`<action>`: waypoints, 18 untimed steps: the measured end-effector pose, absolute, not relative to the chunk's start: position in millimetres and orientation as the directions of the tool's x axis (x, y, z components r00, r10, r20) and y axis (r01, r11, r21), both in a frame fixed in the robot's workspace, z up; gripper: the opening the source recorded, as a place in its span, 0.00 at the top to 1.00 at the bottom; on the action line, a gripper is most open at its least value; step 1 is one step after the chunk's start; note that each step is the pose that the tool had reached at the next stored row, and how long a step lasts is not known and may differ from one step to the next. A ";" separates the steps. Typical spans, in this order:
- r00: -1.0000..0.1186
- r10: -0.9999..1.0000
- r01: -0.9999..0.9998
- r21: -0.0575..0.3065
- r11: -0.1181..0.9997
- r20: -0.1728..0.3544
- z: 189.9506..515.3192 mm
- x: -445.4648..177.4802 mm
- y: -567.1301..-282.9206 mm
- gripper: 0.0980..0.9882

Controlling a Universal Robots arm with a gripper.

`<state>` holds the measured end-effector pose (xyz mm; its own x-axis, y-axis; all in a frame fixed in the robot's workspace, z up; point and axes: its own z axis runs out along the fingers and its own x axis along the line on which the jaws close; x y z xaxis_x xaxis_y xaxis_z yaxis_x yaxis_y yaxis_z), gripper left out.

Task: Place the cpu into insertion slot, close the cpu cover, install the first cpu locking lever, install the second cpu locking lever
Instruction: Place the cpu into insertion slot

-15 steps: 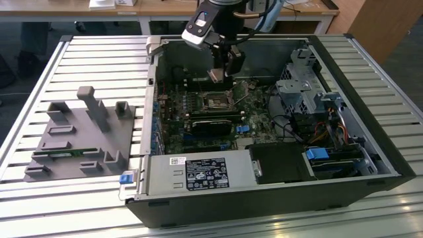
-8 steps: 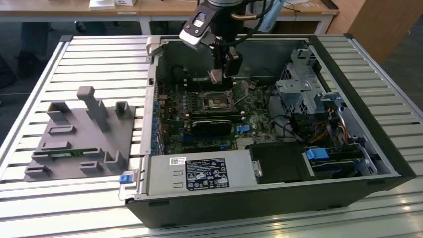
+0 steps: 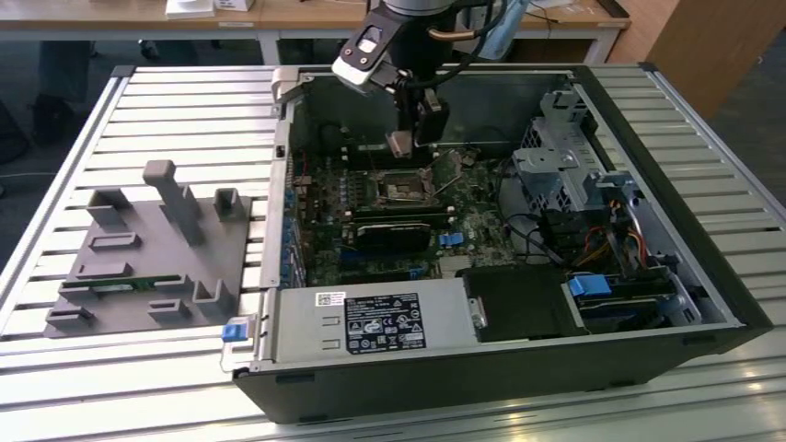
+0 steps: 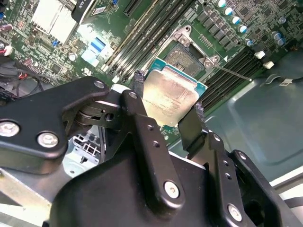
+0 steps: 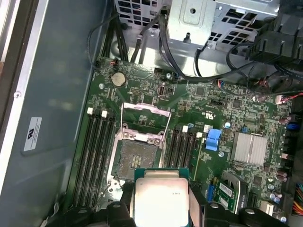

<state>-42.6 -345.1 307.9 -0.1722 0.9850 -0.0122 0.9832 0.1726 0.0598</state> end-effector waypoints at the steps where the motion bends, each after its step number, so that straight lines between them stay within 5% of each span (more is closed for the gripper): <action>1: -0.172 0.985 0.983 0.059 0.172 -0.012 307.5 -42.6 -345.2 0.50; 18: -0.172 0.985 0.983 0.057 0.172 -0.014 292.9 -42.6 -345.2 0.50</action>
